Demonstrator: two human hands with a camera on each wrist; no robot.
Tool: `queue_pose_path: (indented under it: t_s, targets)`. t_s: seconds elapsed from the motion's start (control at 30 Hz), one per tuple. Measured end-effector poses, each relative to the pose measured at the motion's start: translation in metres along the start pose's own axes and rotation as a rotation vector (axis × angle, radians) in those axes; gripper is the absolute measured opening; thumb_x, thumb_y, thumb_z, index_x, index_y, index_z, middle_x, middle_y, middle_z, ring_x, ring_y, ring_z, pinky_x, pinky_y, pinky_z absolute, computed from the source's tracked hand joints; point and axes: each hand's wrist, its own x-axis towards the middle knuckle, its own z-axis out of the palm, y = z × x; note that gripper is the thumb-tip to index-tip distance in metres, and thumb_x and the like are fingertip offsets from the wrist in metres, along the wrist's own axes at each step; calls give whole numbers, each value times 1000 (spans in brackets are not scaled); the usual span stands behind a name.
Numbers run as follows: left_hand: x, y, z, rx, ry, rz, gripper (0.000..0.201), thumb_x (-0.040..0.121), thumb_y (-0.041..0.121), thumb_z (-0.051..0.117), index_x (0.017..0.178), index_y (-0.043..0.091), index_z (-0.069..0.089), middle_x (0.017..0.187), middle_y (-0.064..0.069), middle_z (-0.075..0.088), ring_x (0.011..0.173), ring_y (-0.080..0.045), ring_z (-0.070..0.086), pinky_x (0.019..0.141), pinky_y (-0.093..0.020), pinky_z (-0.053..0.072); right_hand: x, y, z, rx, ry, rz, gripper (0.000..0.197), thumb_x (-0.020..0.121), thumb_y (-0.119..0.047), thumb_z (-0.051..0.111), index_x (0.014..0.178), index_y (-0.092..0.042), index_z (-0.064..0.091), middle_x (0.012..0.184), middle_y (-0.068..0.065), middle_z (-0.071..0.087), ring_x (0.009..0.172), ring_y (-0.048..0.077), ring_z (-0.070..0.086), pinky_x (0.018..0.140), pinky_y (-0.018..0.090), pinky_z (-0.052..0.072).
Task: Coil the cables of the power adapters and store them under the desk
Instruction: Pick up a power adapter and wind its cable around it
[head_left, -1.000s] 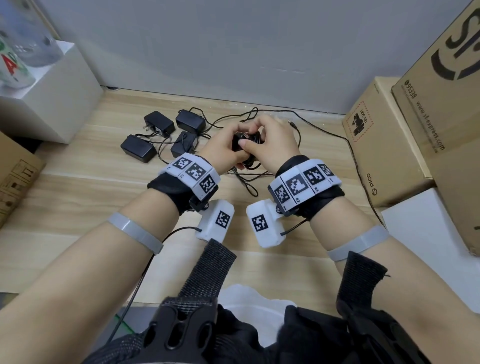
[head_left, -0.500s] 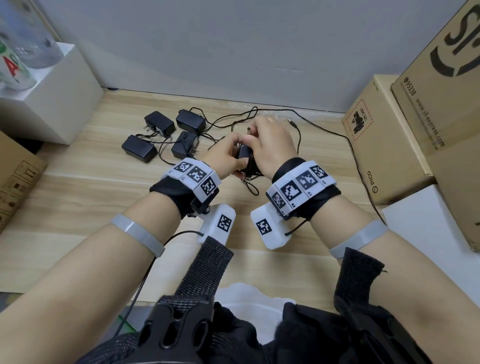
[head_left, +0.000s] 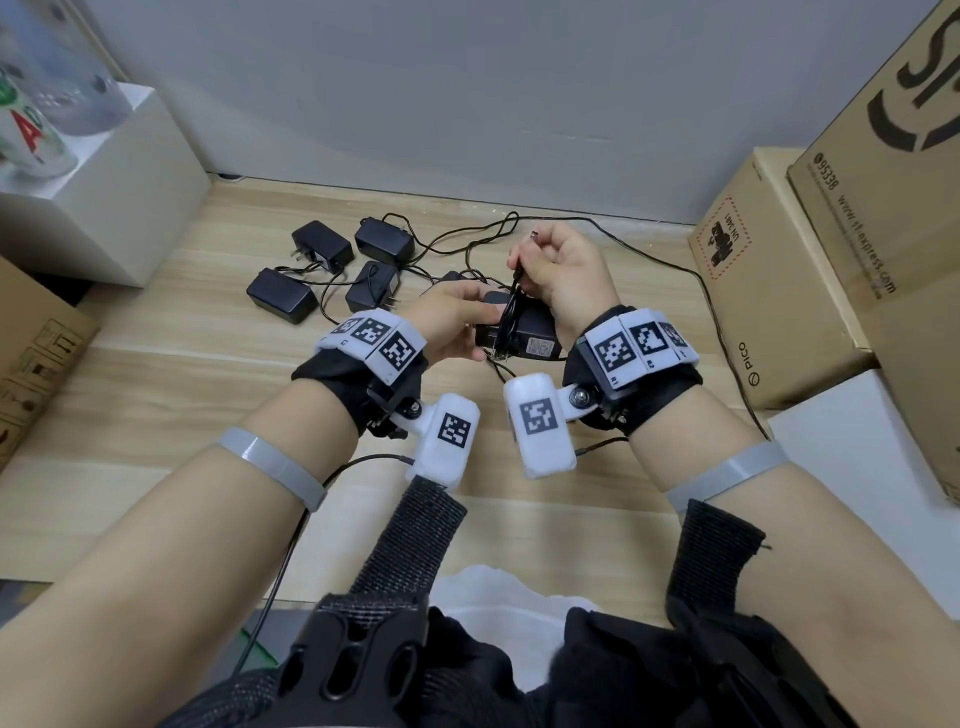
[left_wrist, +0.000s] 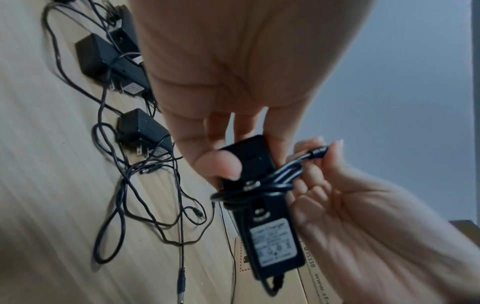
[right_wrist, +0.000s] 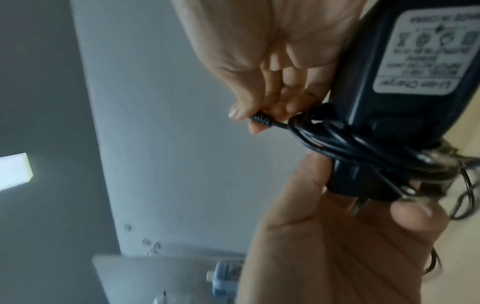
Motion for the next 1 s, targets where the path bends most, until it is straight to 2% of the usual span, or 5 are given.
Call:
queue_pose_path:
  t_s: [0.23,0.47,0.67,0.83,1.0]
  targets:
    - [-6,2,-5,414,-43,134,37,87,-3,55,120,12,54,87,2,57,62,-7,56,50,-12,45,2,25,-10,-46,105,296,26,95,-6,46,70,-14,46,64,2,48,46,6,39,47,16,36]
    - [-6,3,-10,265,153,160,51,66,-8,75,90,22,42,73,1,68,66,-18,60,58,-30,46,-9,21,-25,-395,-171,241,5,92,-18,55,96,-21,57,64,-3,45,50,9,42,51,21,42]
    - [-9,3,-10,240,120,167,31,63,-1,79,75,19,58,56,13,66,53,-2,58,49,-13,41,-13,13,-27,-548,-382,204,22,88,-16,60,110,-15,60,68,-4,47,46,0,45,49,15,42]
    - [-12,-15,-12,106,167,171,51,58,-9,79,85,16,44,67,2,72,54,-4,60,56,-19,46,-12,22,-25,-462,-387,300,13,85,-12,65,93,-14,54,59,-2,48,40,4,44,42,17,42]
    - [-18,-41,-12,-99,339,212,42,69,-13,70,83,16,43,85,-2,60,59,3,61,59,-13,48,-18,49,-16,-293,-347,382,16,91,-9,55,79,-19,50,60,0,43,37,1,41,41,16,39]
